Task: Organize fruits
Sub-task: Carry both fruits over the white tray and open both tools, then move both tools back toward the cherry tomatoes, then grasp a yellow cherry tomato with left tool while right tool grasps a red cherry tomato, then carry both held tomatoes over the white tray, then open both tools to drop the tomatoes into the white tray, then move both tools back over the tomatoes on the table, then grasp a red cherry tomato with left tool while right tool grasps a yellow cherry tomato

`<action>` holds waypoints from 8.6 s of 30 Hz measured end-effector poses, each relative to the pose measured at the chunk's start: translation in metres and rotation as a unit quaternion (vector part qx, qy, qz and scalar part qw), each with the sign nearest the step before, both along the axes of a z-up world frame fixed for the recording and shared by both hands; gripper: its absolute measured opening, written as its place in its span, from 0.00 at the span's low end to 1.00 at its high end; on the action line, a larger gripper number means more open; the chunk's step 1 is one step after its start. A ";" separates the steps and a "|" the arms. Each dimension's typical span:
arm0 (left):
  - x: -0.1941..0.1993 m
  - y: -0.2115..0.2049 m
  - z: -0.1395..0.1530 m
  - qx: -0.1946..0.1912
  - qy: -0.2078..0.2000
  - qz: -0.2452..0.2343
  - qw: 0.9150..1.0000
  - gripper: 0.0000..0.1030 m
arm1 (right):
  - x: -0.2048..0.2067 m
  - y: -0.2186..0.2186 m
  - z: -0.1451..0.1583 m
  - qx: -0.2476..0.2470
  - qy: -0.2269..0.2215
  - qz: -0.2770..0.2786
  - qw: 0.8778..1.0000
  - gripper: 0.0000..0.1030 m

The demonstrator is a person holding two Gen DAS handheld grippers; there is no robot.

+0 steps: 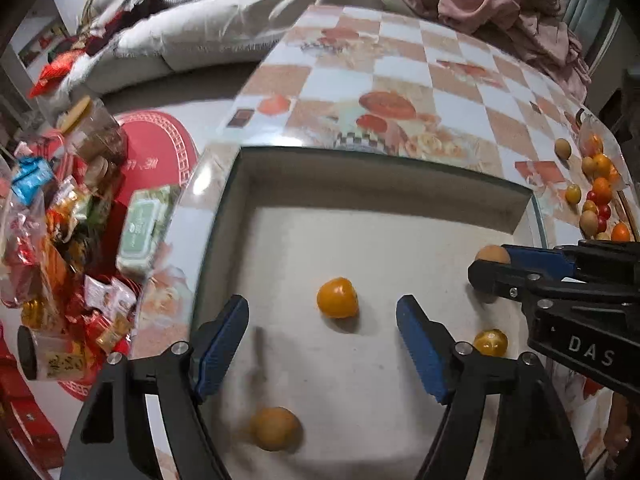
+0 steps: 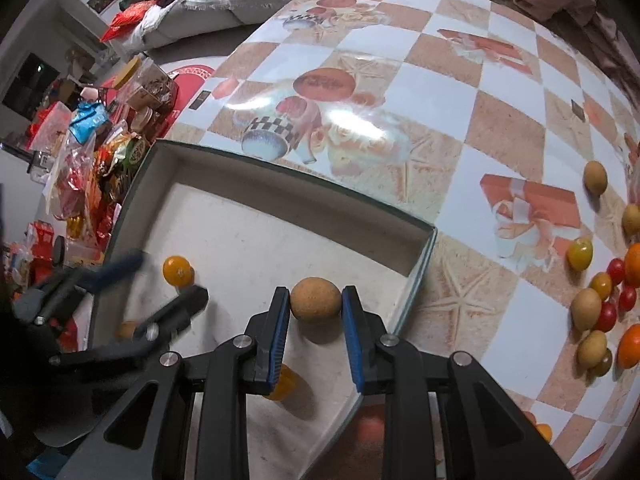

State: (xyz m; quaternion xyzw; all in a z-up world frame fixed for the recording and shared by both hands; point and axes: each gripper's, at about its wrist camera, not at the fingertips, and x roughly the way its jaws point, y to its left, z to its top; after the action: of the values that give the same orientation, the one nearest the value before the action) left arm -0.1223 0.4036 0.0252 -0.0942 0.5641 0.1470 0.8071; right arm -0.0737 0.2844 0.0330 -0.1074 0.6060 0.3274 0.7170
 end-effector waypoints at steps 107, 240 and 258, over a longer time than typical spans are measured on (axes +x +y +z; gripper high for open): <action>-0.048 -0.214 -0.008 -0.120 0.060 -0.152 0.979 0.21 | -0.069 -0.217 -0.005 0.007 0.037 -0.096 0.995 0.21; -0.032 -0.215 0.032 -0.081 0.029 -0.163 0.983 0.70 | -0.012 -0.239 0.016 0.018 0.047 -0.184 0.982 0.78; -0.026 -0.235 -0.011 -0.048 0.069 -0.126 0.988 0.59 | 0.005 -0.204 -0.006 0.032 0.068 -0.137 0.988 0.38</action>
State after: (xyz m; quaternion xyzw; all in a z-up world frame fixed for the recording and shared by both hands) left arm -0.1486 0.1682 0.0146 -0.0512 0.6324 0.0231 0.7726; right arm -0.0686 0.0807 0.0267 0.0222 0.6514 0.2514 0.7155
